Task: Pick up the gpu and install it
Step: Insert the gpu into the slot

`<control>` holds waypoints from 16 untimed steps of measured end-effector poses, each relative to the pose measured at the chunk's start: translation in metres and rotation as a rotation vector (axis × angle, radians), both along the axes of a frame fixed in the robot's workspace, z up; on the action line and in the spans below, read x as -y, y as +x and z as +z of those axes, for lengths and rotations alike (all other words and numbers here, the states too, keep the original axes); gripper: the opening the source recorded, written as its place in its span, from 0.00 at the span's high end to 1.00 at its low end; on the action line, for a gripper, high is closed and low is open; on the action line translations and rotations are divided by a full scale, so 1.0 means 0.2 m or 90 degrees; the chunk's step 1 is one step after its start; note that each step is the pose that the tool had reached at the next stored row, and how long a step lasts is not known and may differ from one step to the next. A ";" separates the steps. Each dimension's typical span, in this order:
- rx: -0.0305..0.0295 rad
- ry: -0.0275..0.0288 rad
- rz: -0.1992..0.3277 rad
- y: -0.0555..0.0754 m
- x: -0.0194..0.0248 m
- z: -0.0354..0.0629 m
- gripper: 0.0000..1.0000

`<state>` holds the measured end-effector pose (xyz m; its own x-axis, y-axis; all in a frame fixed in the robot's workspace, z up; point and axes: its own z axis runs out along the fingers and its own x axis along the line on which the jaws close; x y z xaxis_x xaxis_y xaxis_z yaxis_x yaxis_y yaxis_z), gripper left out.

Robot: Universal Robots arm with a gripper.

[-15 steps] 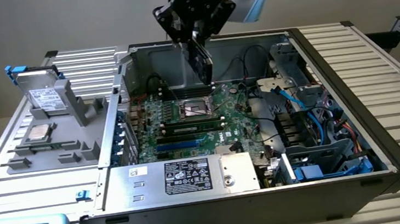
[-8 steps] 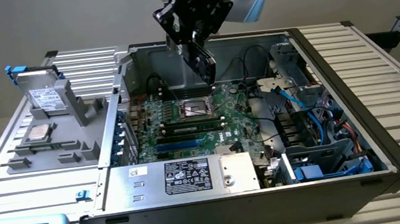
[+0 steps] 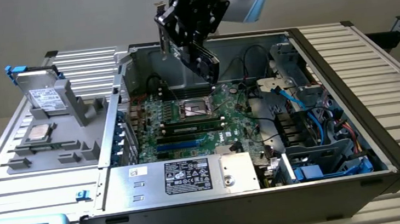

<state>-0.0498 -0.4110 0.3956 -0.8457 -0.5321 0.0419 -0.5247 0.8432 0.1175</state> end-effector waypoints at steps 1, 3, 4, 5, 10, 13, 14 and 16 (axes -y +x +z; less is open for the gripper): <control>0.0000 0.0000 0.012 0.00 0.000 -0.001 0.71; 0.0000 0.0000 0.035 0.00 0.000 -0.002 0.71; 0.0000 0.0000 0.047 0.00 0.000 -0.003 0.71; 0.0000 0.0000 0.058 0.00 0.000 -0.004 0.71; 0.0000 0.0000 0.116 0.00 0.000 -0.008 0.71; 0.0000 0.0000 0.151 0.00 0.000 -0.010 0.71; 0.0000 0.0000 0.163 0.00 0.000 -0.010 0.71; -0.0001 0.0000 0.185 0.00 0.000 -0.012 0.71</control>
